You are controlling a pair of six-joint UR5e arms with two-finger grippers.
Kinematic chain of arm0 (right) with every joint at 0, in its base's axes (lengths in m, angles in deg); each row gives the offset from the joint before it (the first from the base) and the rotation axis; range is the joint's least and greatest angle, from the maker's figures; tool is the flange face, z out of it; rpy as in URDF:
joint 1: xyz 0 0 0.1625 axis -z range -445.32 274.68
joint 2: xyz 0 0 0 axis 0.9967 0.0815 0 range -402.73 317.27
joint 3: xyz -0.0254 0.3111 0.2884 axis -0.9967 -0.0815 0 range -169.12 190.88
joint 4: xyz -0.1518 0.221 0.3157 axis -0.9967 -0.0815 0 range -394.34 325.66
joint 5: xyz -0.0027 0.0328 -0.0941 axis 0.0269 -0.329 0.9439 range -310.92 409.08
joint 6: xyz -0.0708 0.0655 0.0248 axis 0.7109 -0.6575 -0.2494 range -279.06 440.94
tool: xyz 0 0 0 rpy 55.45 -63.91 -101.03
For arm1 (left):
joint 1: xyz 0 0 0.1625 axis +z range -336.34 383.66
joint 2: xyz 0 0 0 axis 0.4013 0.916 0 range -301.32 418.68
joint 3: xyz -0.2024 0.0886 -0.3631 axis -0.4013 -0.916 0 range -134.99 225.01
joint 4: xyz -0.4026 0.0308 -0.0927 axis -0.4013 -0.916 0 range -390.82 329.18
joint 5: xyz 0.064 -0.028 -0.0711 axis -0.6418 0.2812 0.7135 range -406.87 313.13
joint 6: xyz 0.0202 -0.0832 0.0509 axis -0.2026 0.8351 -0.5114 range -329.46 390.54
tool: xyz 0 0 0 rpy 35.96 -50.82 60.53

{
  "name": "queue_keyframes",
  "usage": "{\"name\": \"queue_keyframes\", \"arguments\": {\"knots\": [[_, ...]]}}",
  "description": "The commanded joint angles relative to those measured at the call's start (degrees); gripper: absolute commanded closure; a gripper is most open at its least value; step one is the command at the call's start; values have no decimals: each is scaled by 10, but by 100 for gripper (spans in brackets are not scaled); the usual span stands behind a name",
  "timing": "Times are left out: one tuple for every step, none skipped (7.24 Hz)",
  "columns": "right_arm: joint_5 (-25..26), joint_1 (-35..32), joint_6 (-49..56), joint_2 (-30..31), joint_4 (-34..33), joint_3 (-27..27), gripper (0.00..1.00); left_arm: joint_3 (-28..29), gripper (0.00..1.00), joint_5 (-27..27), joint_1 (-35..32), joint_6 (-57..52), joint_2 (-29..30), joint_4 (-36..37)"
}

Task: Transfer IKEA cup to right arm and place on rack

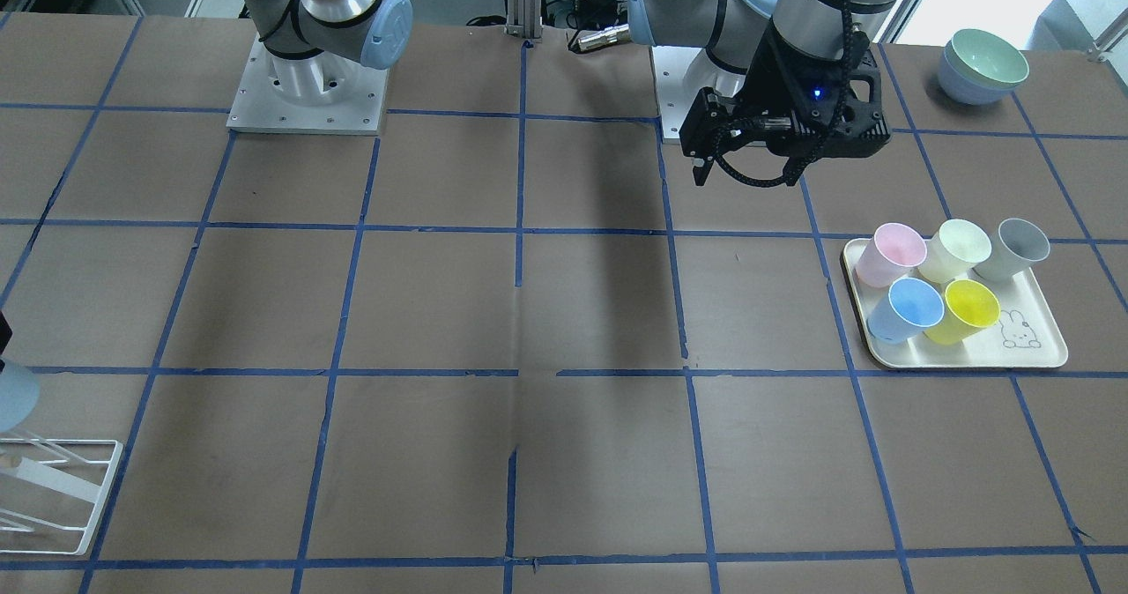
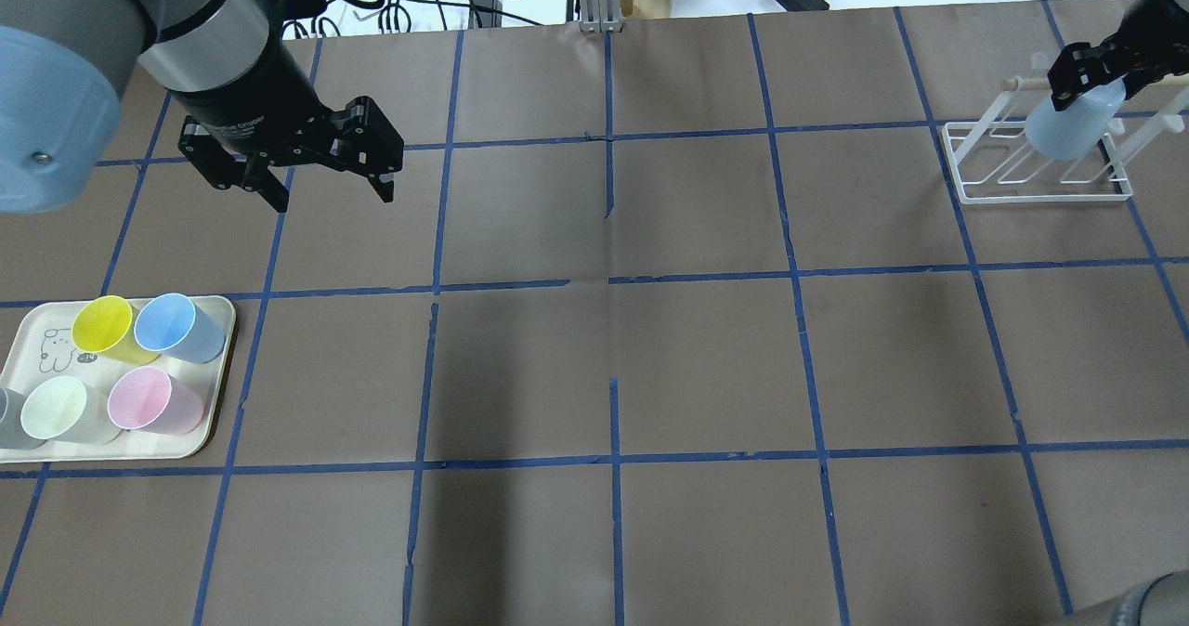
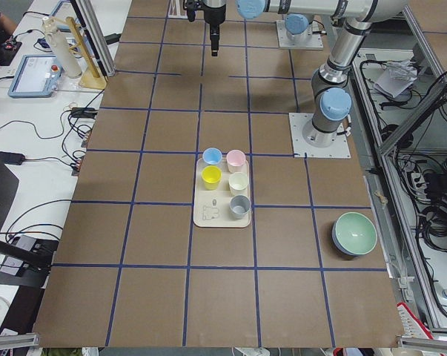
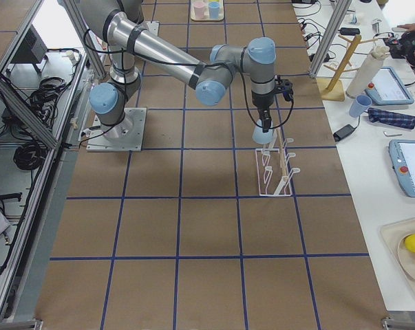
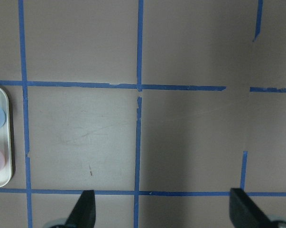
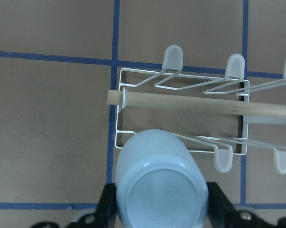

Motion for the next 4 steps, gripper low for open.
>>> {"name": "queue_keyframes", "arguments": {"knots": [[-2, 3, 2, -8, -7, 0, 100, 0, 0, 0, 0, -2, -1, 2], [-6, 3, 1, -17, -7, 0, 100, 0, 0, 0, 0, -4, -1, 2], [-6, 3, 2, -22, -7, 0, 100, 0, 0, -1, 0, -6, -1, 5], [-5, 4, 2, -25, -7, 0, 100, 0, 0, -1, 0, -6, 0, 7]]}}
